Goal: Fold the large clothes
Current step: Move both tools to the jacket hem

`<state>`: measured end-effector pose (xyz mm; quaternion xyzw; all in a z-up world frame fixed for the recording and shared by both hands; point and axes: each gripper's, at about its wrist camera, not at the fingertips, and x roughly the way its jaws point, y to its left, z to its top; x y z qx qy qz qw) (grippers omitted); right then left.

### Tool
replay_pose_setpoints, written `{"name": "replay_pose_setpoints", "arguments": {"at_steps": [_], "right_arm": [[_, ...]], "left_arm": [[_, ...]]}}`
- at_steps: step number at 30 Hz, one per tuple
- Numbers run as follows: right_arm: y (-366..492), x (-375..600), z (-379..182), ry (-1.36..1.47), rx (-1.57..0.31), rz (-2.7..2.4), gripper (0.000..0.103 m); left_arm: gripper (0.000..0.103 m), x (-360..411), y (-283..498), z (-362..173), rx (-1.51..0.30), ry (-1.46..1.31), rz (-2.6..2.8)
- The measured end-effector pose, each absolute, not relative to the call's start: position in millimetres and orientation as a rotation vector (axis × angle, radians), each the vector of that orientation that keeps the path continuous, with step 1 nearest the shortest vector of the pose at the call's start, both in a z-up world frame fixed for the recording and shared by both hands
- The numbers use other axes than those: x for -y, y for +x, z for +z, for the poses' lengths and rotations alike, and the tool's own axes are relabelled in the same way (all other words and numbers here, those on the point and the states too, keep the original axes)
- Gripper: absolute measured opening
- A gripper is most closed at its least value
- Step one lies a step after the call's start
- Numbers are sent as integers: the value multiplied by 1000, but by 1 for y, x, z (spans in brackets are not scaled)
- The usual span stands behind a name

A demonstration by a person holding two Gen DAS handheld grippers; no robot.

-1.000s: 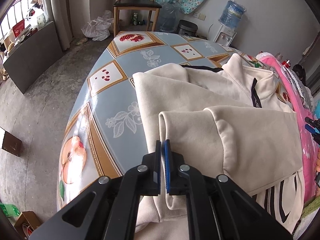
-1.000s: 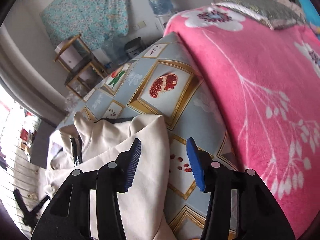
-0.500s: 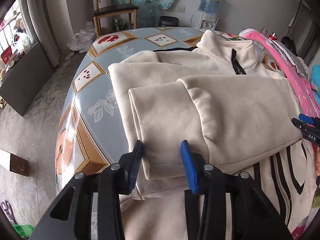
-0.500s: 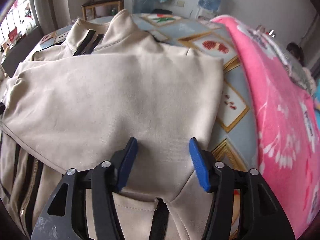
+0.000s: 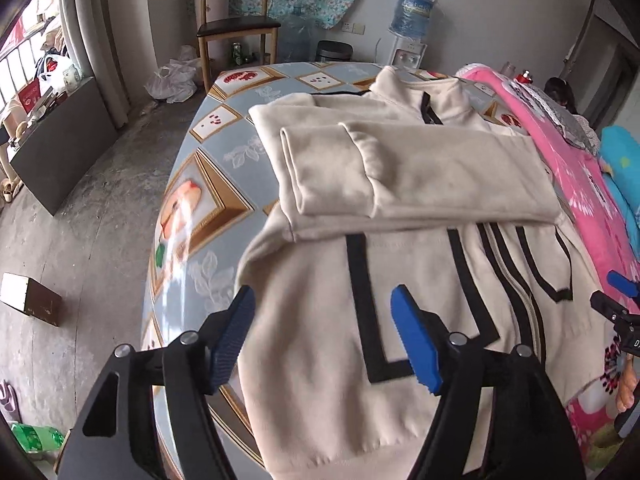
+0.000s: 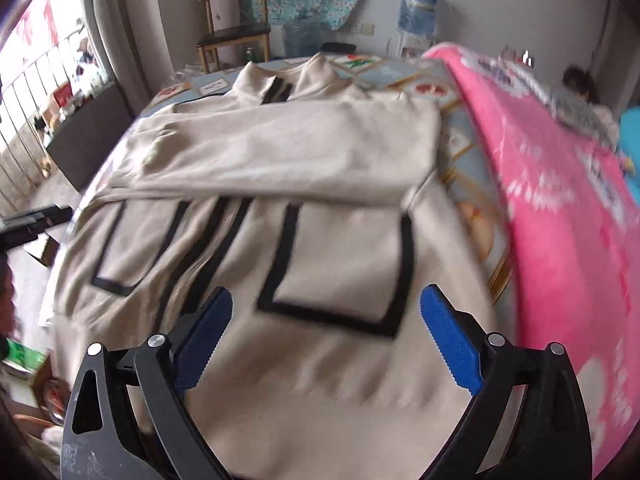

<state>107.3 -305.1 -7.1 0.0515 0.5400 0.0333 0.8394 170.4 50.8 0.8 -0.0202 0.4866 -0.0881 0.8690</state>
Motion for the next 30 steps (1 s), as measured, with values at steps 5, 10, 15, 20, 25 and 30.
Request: {"name": "replay_pose_setpoints", "arguments": {"at_steps": [5,10,15,20,25,30], "right_arm": [[81,280,-25,184,-1189,46,92],[75,273,-31,151,-1183,4,92],[75,277,-43,125,-1204,-27,92],[73,279,-53,131,-1209,-11,93],[70,280,-61,136,-1210,-5,96],[68,278,-63,115,-1198,1,96]], "left_arm": [[75,-23,136,-16,-1045,26,-245],[75,10,130,-37,-1042,202,-234],[75,15,134,-51,-1061,205,-185],[78,14,129,-55,-1047,191,-145],[85,5,127,-59,-1048,112,-109],[92,1,126,-61,-1049,76,-90]]}}
